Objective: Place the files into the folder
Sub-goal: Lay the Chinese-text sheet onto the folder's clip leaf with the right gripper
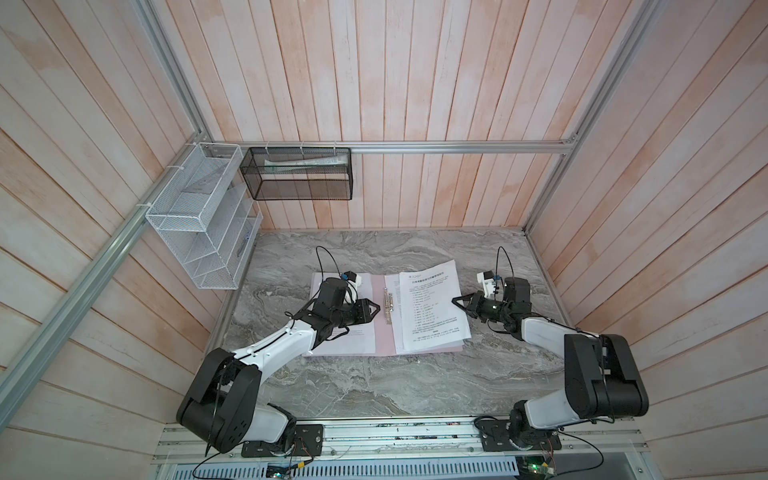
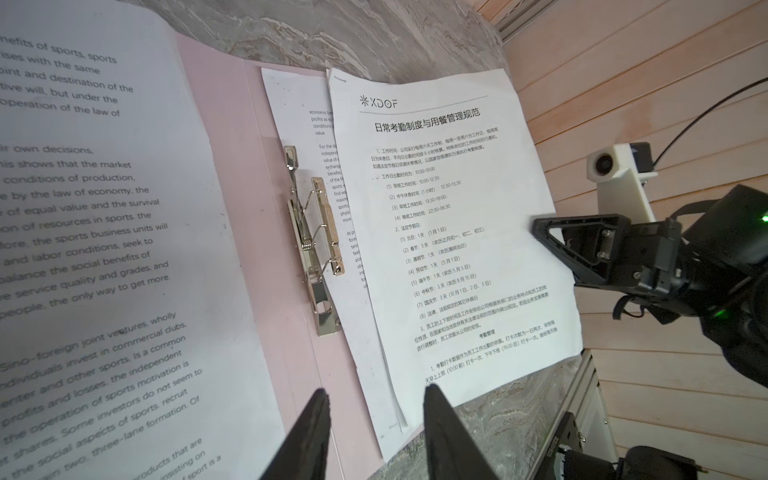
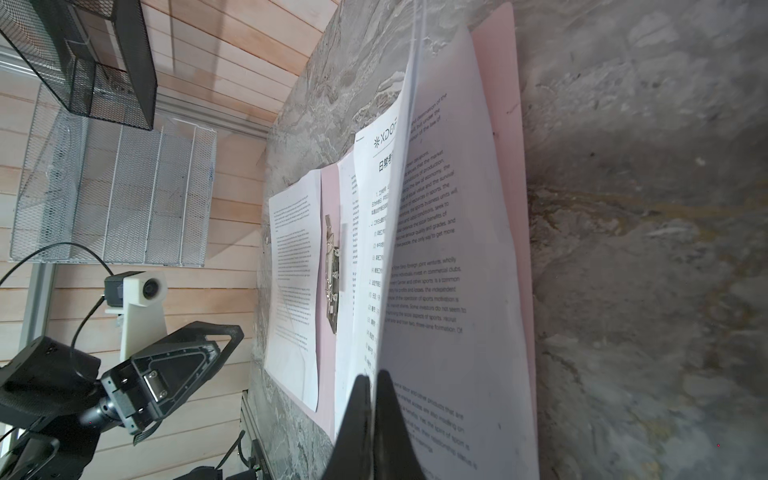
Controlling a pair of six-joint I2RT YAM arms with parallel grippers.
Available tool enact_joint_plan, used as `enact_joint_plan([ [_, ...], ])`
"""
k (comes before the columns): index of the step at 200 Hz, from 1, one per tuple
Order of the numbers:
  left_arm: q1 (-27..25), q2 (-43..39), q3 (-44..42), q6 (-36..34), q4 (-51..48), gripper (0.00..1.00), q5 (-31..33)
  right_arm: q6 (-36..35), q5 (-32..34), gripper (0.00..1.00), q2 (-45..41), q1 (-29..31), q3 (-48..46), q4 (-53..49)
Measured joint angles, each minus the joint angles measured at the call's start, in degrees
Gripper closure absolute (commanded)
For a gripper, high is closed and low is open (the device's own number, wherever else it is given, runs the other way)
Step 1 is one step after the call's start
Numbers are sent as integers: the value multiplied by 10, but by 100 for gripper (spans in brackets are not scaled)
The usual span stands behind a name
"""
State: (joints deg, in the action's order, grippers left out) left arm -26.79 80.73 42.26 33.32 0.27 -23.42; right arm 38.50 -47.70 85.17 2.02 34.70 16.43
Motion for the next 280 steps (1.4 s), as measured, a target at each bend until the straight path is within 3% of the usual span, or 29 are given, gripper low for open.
enact_joint_plan([
  [122,0,0,-14,4,12,60,2,-58,12,100,32,35,8,-47],
  [256,0,-7,-28,8,17,60,10,-157,51,100,78,59,103,-153],
  [280,0,-8,-29,8,17,60,11,-156,61,57,79,62,103,-158],
])
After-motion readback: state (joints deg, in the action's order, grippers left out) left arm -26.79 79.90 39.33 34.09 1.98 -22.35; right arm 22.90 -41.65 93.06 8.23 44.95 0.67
